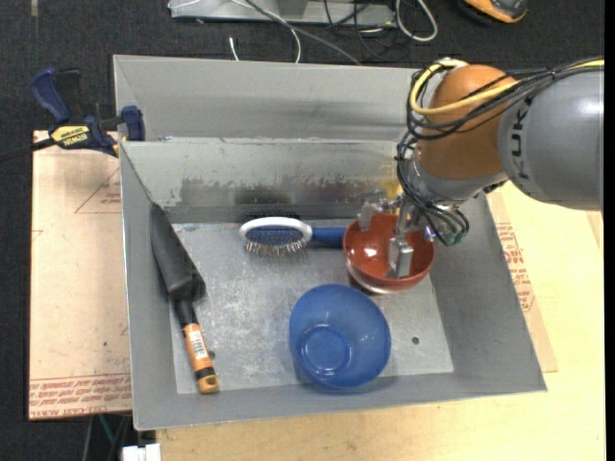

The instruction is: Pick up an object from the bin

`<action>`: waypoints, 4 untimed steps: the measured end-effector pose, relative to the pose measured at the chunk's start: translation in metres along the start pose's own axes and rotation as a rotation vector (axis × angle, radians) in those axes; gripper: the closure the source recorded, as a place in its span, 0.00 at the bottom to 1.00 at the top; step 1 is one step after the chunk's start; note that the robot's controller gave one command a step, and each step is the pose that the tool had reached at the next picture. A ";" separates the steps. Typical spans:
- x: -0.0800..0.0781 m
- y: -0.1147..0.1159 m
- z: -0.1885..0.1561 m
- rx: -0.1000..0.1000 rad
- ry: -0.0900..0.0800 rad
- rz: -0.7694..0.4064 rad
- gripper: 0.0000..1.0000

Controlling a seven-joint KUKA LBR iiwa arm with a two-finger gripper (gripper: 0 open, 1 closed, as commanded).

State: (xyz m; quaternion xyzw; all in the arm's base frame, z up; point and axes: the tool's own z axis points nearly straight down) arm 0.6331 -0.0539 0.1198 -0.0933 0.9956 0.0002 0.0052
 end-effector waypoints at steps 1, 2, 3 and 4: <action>-0.006 0.004 -0.065 0.001 0.000 0.003 0.00; -0.004 0.004 -0.085 0.004 -0.015 -0.027 0.00; 0.003 0.012 -0.048 0.004 -0.007 -0.113 0.00; -0.014 0.048 0.002 0.003 -0.009 -0.203 0.00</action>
Offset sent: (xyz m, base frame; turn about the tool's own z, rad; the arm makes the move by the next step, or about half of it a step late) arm -0.0313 -0.0026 -0.0498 -0.3369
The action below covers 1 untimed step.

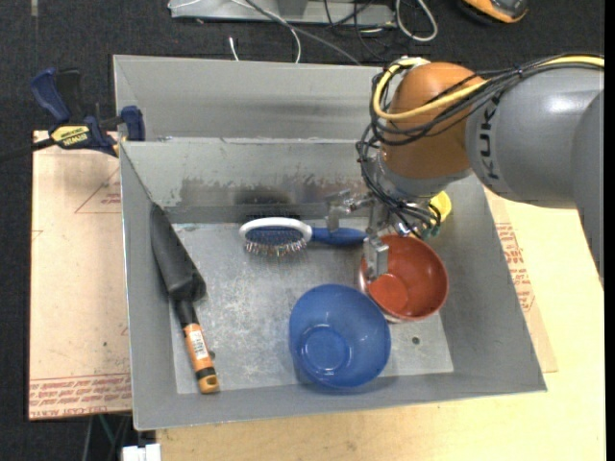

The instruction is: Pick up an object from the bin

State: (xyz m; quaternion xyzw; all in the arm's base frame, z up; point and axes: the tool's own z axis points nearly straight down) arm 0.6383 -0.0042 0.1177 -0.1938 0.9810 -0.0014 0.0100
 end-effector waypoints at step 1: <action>-0.018 0.002 0.013 0.001 0.000 -0.175 0.00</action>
Offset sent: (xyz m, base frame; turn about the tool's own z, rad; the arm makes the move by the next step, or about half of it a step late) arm 0.0050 -0.0239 -0.0407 0.0259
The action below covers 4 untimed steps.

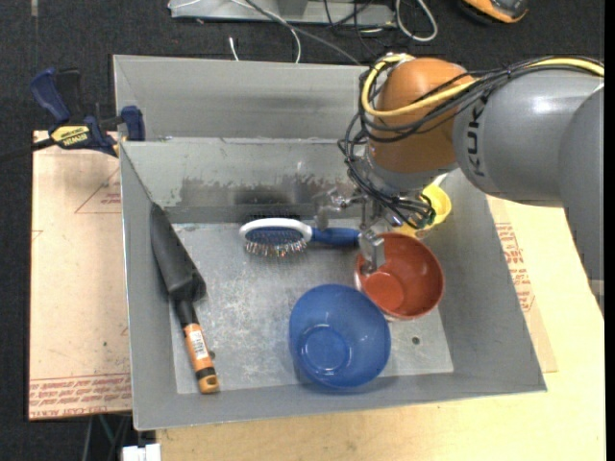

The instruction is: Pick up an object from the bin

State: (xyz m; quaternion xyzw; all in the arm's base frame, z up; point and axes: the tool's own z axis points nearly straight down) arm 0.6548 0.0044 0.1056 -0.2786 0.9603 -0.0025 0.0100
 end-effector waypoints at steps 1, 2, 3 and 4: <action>0.007 -0.005 0.008 0.000 -0.006 0.044 0.00; -0.004 0.005 0.024 0.006 -0.009 0.001 0.00; 0.036 -0.023 0.031 0.001 -0.018 -0.080 0.00; 0.001 0.016 -0.062 0.002 -0.017 -0.121 1.00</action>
Offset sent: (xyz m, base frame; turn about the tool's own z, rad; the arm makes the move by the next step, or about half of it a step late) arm 0.0000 0.0205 -0.0356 -0.1676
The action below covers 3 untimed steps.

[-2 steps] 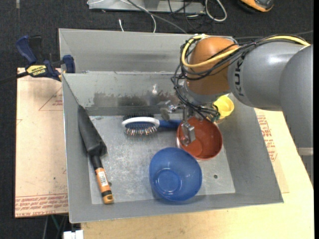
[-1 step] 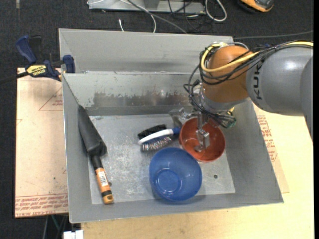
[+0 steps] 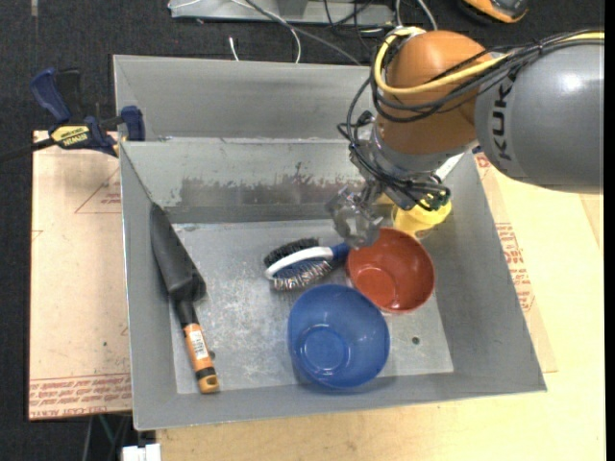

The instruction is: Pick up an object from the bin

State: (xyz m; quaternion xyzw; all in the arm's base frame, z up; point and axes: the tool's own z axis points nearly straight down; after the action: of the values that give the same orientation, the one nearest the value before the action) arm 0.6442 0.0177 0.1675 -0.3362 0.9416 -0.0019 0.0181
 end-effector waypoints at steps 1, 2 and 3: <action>0.000 0.000 0.000 0.000 0.000 0.001 1.00; 0.054 -0.021 0.026 -0.001 -0.001 0.230 1.00; 0.061 -0.032 0.031 0.000 -0.002 0.186 1.00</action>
Offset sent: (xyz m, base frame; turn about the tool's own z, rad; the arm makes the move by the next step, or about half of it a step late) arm -0.0293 -0.0535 -0.0291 0.2430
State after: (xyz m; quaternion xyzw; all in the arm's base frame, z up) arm 0.6189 -0.0456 0.1348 -0.2475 0.9687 0.0002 0.0189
